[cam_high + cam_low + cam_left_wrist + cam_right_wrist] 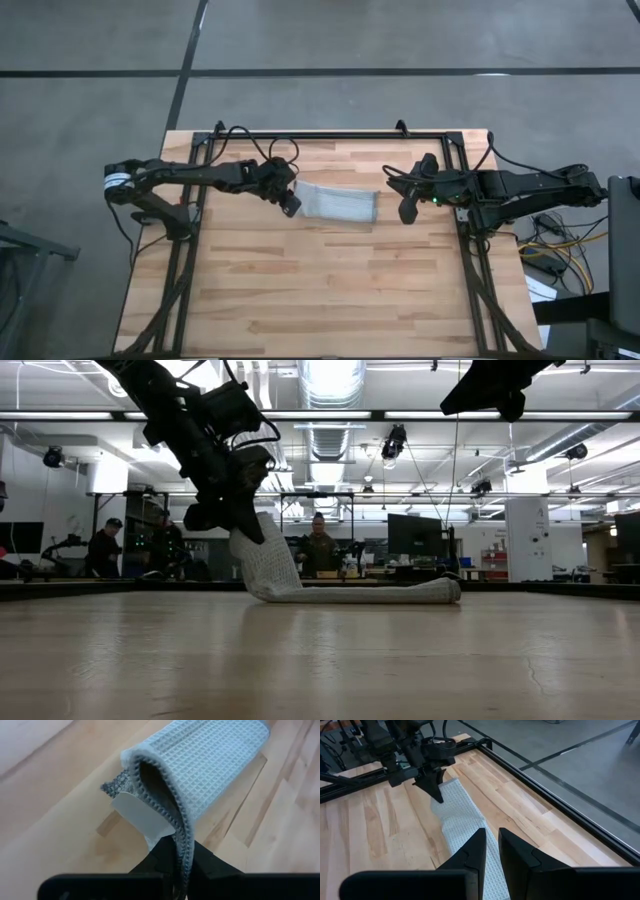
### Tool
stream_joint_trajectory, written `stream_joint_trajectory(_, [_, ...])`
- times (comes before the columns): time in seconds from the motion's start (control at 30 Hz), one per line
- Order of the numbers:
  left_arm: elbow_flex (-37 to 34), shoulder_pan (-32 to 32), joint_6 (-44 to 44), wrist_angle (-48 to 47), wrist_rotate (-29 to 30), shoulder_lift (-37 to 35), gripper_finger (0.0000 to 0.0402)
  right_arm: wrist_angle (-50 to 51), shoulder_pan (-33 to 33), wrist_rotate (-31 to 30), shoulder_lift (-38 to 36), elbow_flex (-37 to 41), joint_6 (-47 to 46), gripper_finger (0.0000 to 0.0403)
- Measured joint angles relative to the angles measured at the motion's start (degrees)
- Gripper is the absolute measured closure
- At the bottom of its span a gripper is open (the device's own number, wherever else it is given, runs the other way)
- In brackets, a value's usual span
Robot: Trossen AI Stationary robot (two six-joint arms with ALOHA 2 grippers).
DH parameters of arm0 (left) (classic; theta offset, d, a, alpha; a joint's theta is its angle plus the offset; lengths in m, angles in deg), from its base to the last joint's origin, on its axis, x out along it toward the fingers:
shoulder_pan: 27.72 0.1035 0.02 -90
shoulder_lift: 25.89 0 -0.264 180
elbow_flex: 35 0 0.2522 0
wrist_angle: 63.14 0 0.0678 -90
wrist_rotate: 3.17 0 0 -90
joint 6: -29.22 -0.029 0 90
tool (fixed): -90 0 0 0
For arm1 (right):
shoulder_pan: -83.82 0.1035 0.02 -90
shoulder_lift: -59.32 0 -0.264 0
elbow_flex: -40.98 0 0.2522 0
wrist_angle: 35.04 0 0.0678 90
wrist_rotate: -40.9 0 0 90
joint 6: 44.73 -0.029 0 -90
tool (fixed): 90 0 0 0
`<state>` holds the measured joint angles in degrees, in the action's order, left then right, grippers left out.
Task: Roll towel
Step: Roll the gray towel
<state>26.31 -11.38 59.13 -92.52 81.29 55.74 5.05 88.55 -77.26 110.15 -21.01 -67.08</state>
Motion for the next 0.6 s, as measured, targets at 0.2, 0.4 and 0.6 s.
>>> stream_joint_trajectory(0.2, [0.0,0.0,0.9,0.2,0.0,0.0,0.038,0.0,0.0,0.0,0.0,0.0,0.0,0.0353])
stream_joint_trajectory(0.4, [0.0,-0.1,-3.3,0.6,0.1,0.0,0.038,0.0,0.0,0.0,0.0,0.0,0.0,0.0353])
stream_joint_trajectory(0.6, [0.0,-0.1,-0.9,0.8,3.5,0.0,0.038,-1.5,-0.3,-0.7,0.0,0.0,1.9,0.0353])
